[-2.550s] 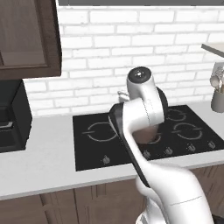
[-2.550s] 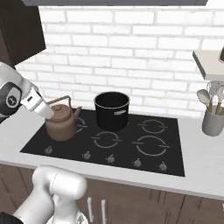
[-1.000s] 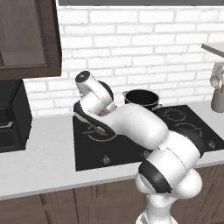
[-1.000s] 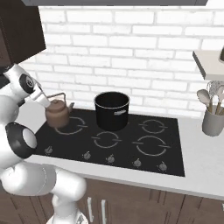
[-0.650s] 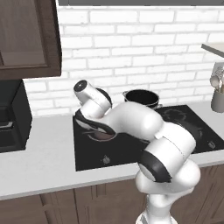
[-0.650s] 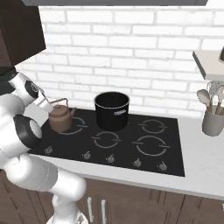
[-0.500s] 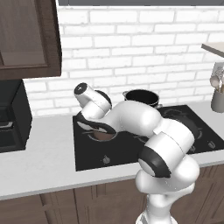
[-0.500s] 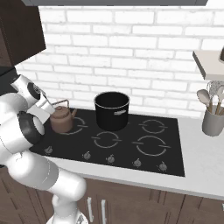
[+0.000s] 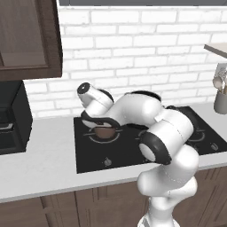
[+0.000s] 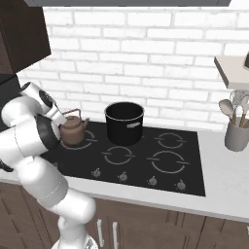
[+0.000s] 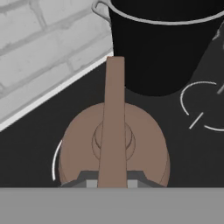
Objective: Pick the kettle from the counter and place it on a stove burner. Then turn the burner on.
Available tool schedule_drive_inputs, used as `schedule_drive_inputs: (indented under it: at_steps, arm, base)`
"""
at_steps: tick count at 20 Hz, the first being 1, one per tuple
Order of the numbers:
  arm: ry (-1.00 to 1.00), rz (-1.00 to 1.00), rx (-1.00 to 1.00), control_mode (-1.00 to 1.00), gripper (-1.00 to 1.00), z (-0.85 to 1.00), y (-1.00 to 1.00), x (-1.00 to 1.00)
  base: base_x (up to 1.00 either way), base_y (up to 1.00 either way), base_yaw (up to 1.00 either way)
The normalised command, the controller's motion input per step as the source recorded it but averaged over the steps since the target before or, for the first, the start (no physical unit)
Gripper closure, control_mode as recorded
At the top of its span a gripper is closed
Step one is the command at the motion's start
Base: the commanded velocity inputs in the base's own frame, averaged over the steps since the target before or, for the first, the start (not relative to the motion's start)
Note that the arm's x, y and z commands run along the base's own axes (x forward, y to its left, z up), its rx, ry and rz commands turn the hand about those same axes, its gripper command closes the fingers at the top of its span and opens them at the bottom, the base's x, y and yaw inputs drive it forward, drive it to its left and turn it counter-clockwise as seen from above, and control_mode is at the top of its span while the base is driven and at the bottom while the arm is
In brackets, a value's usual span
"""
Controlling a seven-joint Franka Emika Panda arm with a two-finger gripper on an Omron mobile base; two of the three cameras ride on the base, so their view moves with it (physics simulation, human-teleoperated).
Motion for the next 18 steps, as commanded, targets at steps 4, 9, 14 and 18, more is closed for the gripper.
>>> schedule_drive_inputs:
  at_steps: [4, 9, 14, 18]
  arm:
    - [0.00, 0.00, 0.00, -1.00, 1.00, 0.00, 0.00, 0.27]
    - [0.02, 0.00, -0.01, -1.00, 1.00, -0.14, 0.00, 0.00]
    - [0.02, 0.00, -0.03, -1.00, 1.00, -0.28, 0.04, 0.00]
    - [0.00, 0.00, -0.01, -1.00, 1.00, -0.10, 0.00, 0.00]
  base:
    - [0.00, 0.00, 0.00]
    - [0.00, 0.00, 0.00]
    - [0.00, 0.00, 0.00]
    - [0.00, 0.00, 0.00]
